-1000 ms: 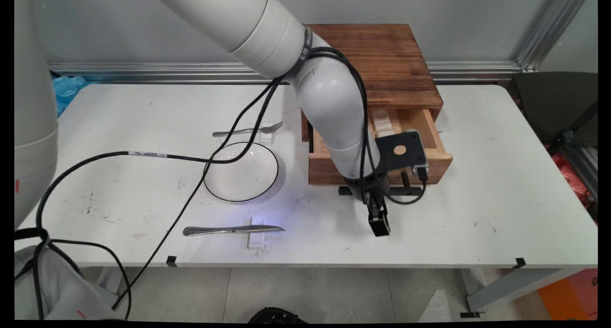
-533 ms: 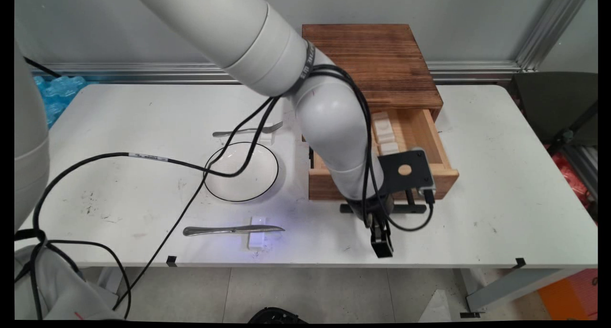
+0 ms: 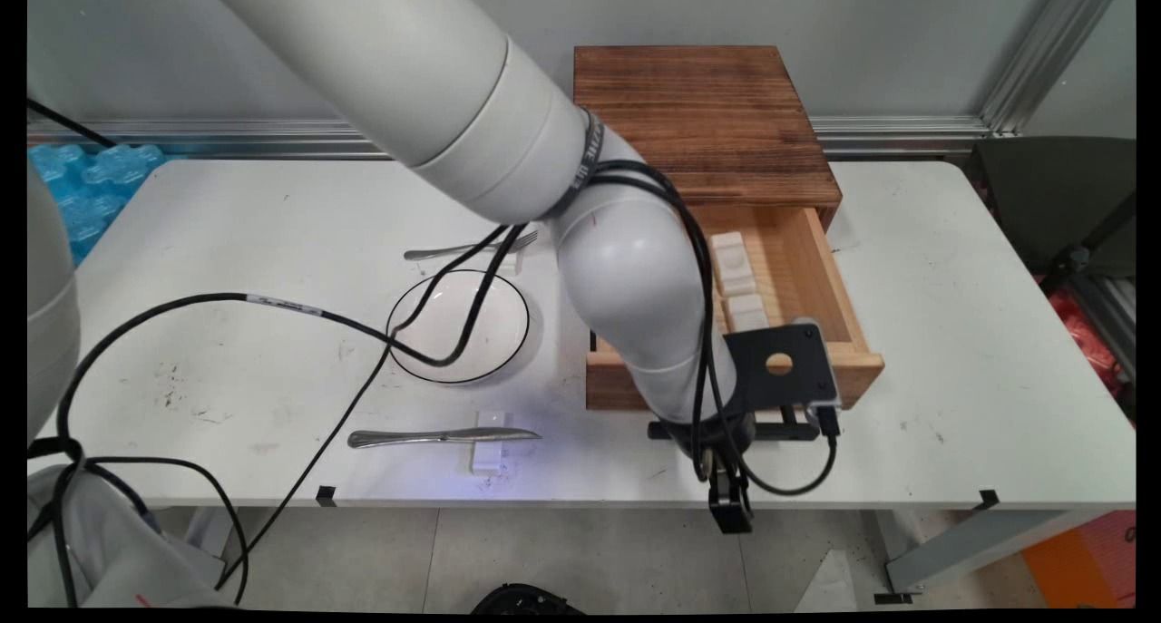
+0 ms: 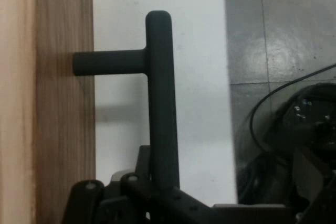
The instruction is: Open the drawer
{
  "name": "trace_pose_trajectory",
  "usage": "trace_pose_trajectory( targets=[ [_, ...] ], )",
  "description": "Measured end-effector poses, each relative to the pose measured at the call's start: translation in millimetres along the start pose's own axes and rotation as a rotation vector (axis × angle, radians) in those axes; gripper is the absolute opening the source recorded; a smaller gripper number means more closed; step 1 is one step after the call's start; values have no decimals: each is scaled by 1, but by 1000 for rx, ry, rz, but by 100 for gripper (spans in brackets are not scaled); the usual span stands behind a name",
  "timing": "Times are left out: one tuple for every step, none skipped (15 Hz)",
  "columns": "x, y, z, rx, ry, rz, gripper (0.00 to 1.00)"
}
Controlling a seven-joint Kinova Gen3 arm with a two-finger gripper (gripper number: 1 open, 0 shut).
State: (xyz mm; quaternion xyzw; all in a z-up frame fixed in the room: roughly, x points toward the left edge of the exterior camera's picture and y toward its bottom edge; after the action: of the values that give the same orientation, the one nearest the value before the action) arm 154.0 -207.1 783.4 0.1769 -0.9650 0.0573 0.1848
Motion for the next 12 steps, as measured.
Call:
trace_pose_trajectory(
  targets=[
    [0,4,0,-2,0,1,100],
    [0,8,-1,-5,0,3,100],
    [1,11,-1,-7,0,4,100],
    [1,15,-2,-10,0,5,100],
    [1,18,-2,-13,0,7,100],
    [1,21,-3,-16,1,10,100],
    [2,24,-3,-19,2,12,100],
    [2,27,-4,-22,2,13,100],
    [2,28,-4,-23,2,14,100],
    [2,30,-5,-25,2,16,100],
    [2,32,-5,-27,3,17,100],
    [2,33,-6,-28,3,18,100]
  ],
)
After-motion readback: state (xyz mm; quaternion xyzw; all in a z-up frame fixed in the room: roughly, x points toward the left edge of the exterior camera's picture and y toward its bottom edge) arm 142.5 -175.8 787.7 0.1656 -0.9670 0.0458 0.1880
